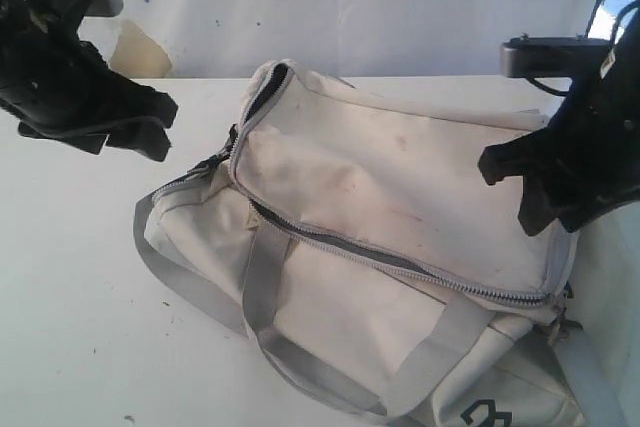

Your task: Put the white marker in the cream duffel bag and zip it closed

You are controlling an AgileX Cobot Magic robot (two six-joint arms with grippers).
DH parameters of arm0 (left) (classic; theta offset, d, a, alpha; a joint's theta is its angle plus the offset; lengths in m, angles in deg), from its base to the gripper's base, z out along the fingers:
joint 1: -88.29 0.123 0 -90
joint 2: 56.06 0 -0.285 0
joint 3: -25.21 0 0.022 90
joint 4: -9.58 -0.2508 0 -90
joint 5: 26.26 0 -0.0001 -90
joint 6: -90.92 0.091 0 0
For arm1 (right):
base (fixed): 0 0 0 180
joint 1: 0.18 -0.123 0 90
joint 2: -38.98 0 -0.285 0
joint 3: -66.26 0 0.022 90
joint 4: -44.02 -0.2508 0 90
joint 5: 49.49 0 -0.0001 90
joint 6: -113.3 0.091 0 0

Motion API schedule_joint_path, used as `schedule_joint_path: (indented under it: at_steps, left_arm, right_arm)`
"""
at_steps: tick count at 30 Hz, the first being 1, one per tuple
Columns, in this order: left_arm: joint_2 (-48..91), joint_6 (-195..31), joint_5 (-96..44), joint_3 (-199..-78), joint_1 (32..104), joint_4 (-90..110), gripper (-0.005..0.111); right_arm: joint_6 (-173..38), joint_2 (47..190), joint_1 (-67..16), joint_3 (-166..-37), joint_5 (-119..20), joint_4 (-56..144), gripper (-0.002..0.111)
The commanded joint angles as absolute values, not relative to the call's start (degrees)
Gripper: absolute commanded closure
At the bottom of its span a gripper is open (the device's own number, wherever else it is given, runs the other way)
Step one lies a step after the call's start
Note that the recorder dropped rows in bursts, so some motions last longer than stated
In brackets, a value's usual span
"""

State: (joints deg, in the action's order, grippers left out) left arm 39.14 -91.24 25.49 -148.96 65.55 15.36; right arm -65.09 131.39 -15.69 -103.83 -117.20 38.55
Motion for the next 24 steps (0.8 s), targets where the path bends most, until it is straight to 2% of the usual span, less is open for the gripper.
schedule_joint_path:
  at_steps: [1,2,3,12,24]
  left_arm:
    - [41.6,-94.7,19.0,-148.9,65.3,17.9,0.022]
    - [43.3,-92.6,18.1,-148.9,65.3,22.3,0.022]
    - [44.5,-91.4,17.1,-148.9,65.3,23.6,0.022]
    - [52.5,-88.4,4.2,-149.2,65.3,37.3,0.022]
    - [62.4,-84.8,2.4,-156.4,65.3,40.8,0.022]
  right_arm:
    - [-64.7,131.0,-11.9,-103.0,-115.5,38.5,0.063]
    - [-64.7,131.0,-10.5,-103.0,-114.8,38.5,0.051]
    - [-64.9,131.0,-9.6,-103.0,-114.0,38.6,0.046]
    - [-65.0,131.9,-5.1,-103.0,-108.9,37.5,0.050]
    - [-66.7,137.6,-3.5,-103.0,-104.1,36.4,0.050]
